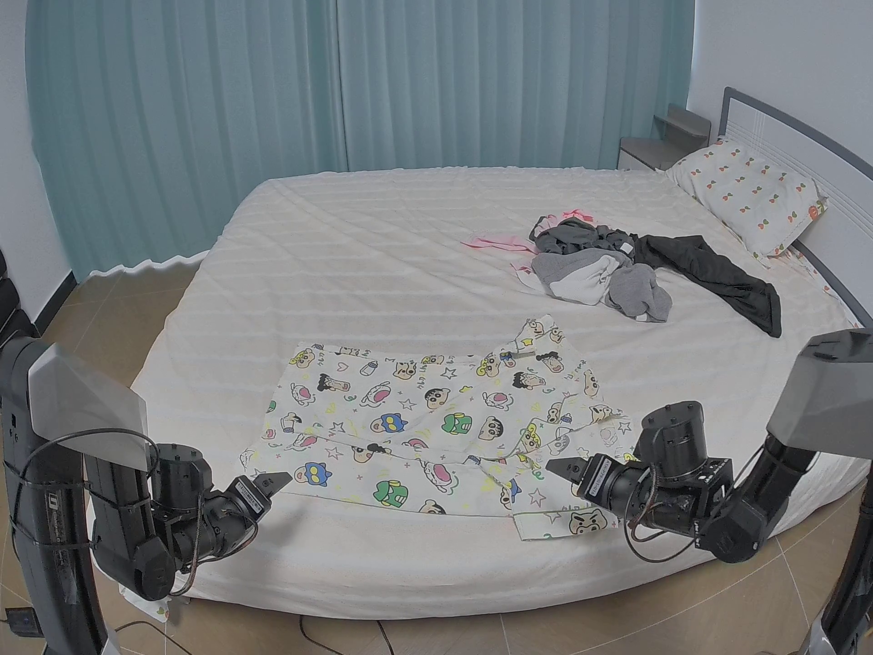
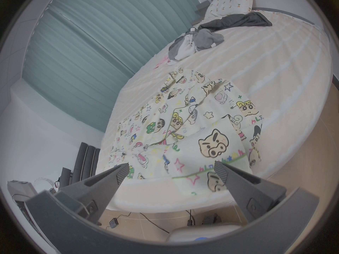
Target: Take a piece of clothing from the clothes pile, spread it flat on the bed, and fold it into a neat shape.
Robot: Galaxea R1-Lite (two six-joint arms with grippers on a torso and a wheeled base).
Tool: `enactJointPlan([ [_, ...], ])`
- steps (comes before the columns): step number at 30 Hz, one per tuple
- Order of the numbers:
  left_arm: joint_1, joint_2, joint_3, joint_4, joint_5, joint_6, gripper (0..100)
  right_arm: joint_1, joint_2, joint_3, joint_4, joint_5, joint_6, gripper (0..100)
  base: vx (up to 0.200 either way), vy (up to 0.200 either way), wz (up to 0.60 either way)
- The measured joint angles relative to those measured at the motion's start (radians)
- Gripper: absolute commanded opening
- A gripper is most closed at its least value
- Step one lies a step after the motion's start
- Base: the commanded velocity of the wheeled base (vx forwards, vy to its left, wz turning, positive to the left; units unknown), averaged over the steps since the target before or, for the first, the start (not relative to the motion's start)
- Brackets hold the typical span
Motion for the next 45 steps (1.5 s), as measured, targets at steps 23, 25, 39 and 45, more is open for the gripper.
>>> enactJointPlan([
  [23, 0.0, 0.004, 0.004, -0.026, -0.006, 0.0, 100, -0.19, 0.247, -0.19, -0.171, 0.014, 0.064, 100, 0.0, 0.0, 0.0],
  [25, 0.0, -0.002, 0.004, -0.033, -0.007, 0.0, 100, -0.193, 0.231, -0.162, -0.205, 0.018, 0.092, 100, 0.0, 0.0, 0.0],
  [39, -0.003, -0.042, 0.026, -0.041, -0.01, 0.036, 100, -0.179, 0.189, -0.034, -0.315, 0.034, 0.128, 100, 0.129, 0.0, 0.0],
  [45, -0.001, -0.043, 0.026, -0.041, -0.01, 0.037, 100, -0.169, 0.198, -0.031, -0.318, 0.033, 0.129, 100, 0.2, 0.0, 0.0],
])
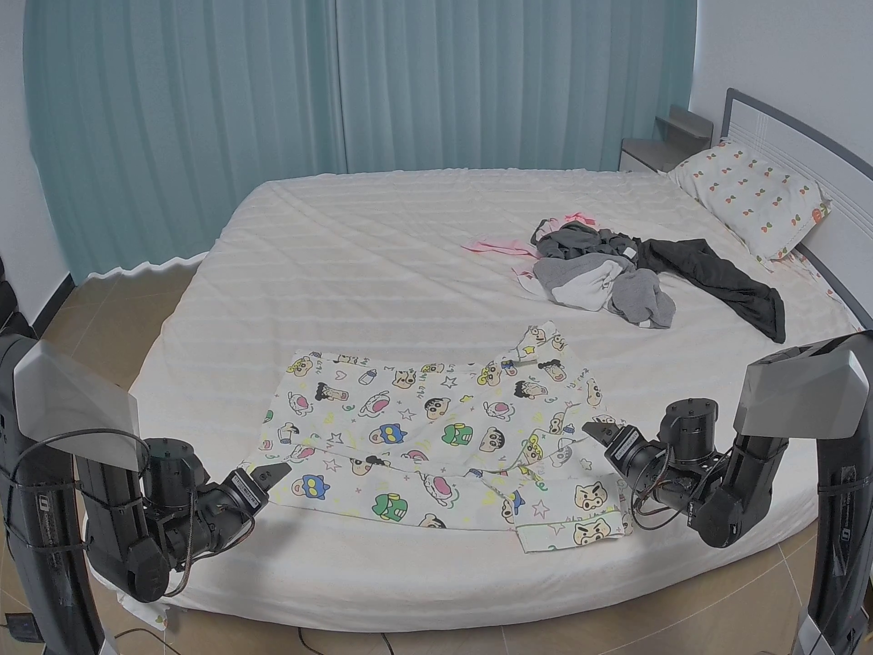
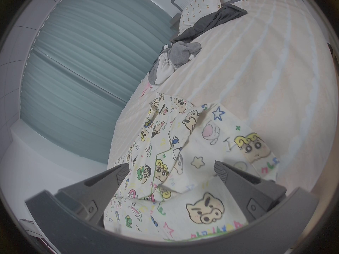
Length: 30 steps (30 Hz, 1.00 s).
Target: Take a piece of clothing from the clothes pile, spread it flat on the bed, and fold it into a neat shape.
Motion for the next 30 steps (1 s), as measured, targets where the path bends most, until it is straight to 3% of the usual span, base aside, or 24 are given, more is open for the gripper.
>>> enactJointPlan([
  [8, -0.001, -0.003, 0.005, 0.0, 0.003, 0.01, 100, 0.013, 0.003, 0.002, 0.001, 0.0, -0.001, 100, 0.0, 0.0, 0.0],
  [12, -0.001, -0.006, 0.006, -0.004, 0.004, 0.06, 100, 0.018, 0.003, 0.002, 0.002, 0.0, -0.001, 100, 0.0, 0.0, 0.0],
  [17, 0.005, -0.011, 0.006, -0.006, 0.008, 0.201, 100, 0.025, 0.003, 0.006, 0.001, 0.0, -0.002, 100, 0.0, 0.0, 0.0],
  [21, 0.031, -0.011, -0.034, 0.006, 0.007, 0.39, 100, 0.028, 0.002, 0.01, 0.001, -0.001, -0.002, 100, 0.0, 0.0, 0.0],
  [24, 0.054, -0.009, -0.097, 0.085, 0.005, 0.508, 100, 0.03, 0.002, 0.013, 0.001, -0.001, -0.002, 100, 0.0, 0.0, 0.0],
  [30, 0.092, -0.011, -0.257, 0.417, -0.056, 0.607, 100, 0.031, 0.002, 0.017, 0.001, -0.002, -0.003, 100, 0.0, 0.0, 0.0],
])
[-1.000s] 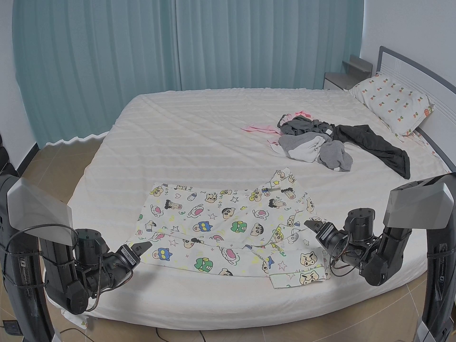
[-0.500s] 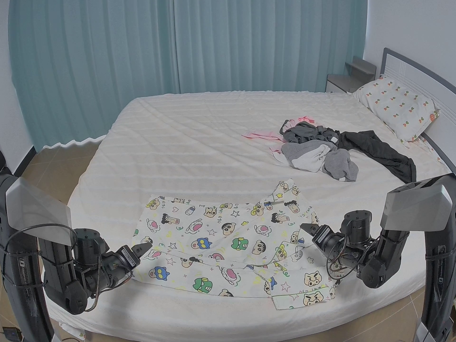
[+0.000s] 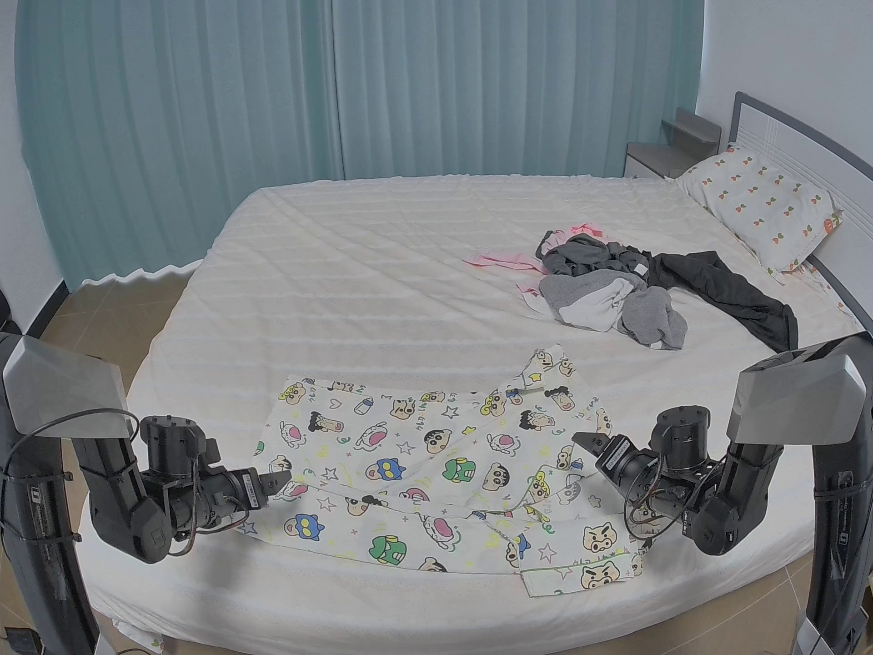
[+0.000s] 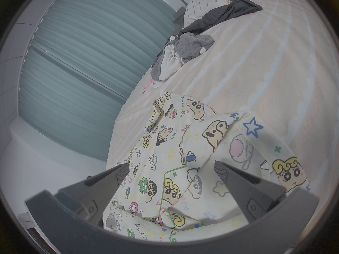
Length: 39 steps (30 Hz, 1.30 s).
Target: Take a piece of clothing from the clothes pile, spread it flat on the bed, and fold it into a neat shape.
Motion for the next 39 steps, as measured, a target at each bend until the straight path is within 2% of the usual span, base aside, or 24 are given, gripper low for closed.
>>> enactJointPlan([
  [3, 0.028, 0.001, -0.08, 0.113, -0.091, 0.113, 100, 0.003, 0.0, 0.004, 0.0, 0.0, 0.0, 100, 0.0, 0.0, 0.0],
  [5, 0.044, 0.008, -0.112, 0.138, -0.124, 0.157, 100, 0.005, 0.0, 0.006, -0.001, 0.0, 0.0, 100, 0.0, 0.0, 0.0],
  [9, 0.067, 0.032, -0.15, 0.146, -0.144, 0.205, 100, 0.01, 0.001, 0.01, -0.001, 0.0, 0.0, 100, 0.0, 0.0, 0.0],
  [19, 0.083, 0.106, -0.161, 0.145, -0.151, 0.262, 100, 0.023, 0.003, 0.013, -0.001, 0.0, 0.0, 100, 0.0, 0.0, 0.0],
  [27, 0.085, 0.14, -0.154, 0.116, -0.177, 0.265, 100, 0.024, 0.004, 0.014, -0.002, 0.0, 0.0, 100, 0.0, 0.0, 0.0],
  [28, 0.086, 0.142, -0.153, 0.115, -0.177, 0.265, 0, 0.024, 0.004, 0.013, -0.002, 0.0, 0.0, 100, 0.0, 0.0, 0.0],
  [39, 0.115, 0.146, -0.136, 0.114, -0.177, 0.266, 0, 0.024, 0.005, 0.013, -0.003, 0.0, 0.0, 100, 0.0, 0.0, 0.0],
])
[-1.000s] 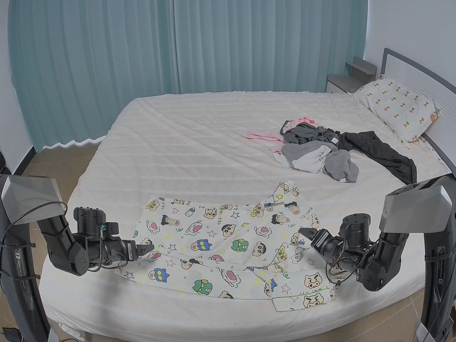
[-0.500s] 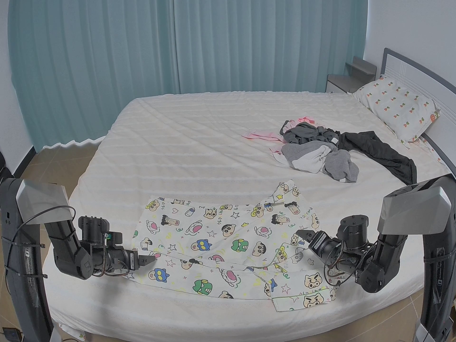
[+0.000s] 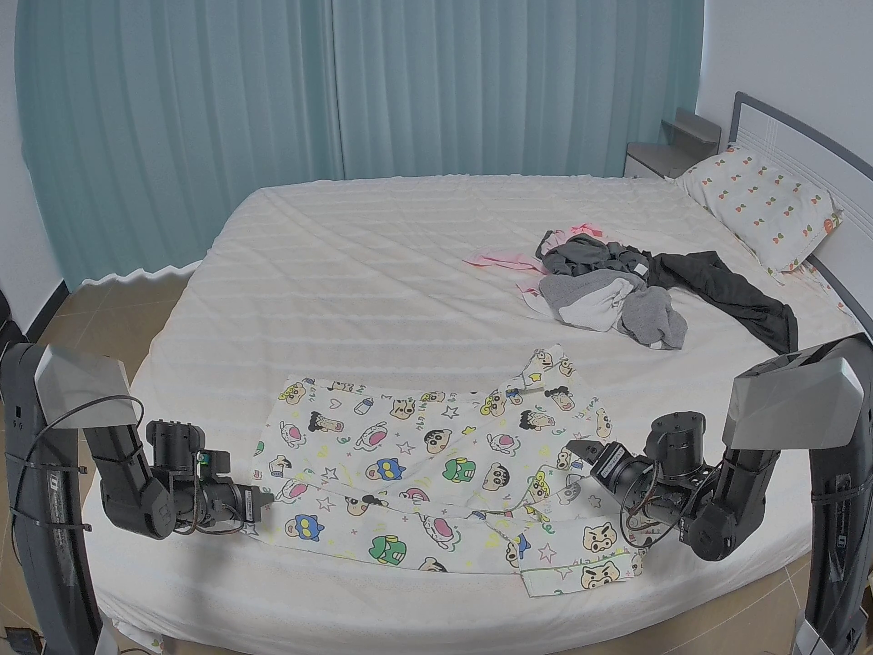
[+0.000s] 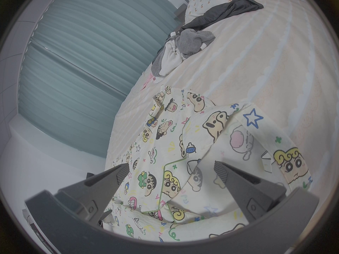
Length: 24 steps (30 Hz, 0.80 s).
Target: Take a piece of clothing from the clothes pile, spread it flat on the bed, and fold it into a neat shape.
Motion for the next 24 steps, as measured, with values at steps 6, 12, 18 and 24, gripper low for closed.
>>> enactJointPlan([
  [6, 0.016, -0.013, 0.02, -0.002, 0.0, 0.003, 0, 0.002, 0.001, 0.0, 0.0, 0.0, 0.001, 100, 0.0, 0.0, 0.0],
  [12, 0.02, -0.042, 0.06, -0.021, 0.0, 0.004, 0, 0.004, 0.007, 0.0, -0.001, -0.002, 0.001, 100, 0.0, 0.0, 0.0],
  [18, 0.02, -0.068, 0.109, -0.021, 0.001, 0.025, 0, 0.004, 0.011, 0.0, -0.002, -0.003, 0.0, 100, 0.0, 0.0, 0.0],
  [24, 0.016, -0.078, 0.151, -0.023, 0.005, 0.022, 0, 0.004, 0.013, 0.0, -0.003, -0.005, 0.0, 100, 0.0, 0.0, 0.0],
])
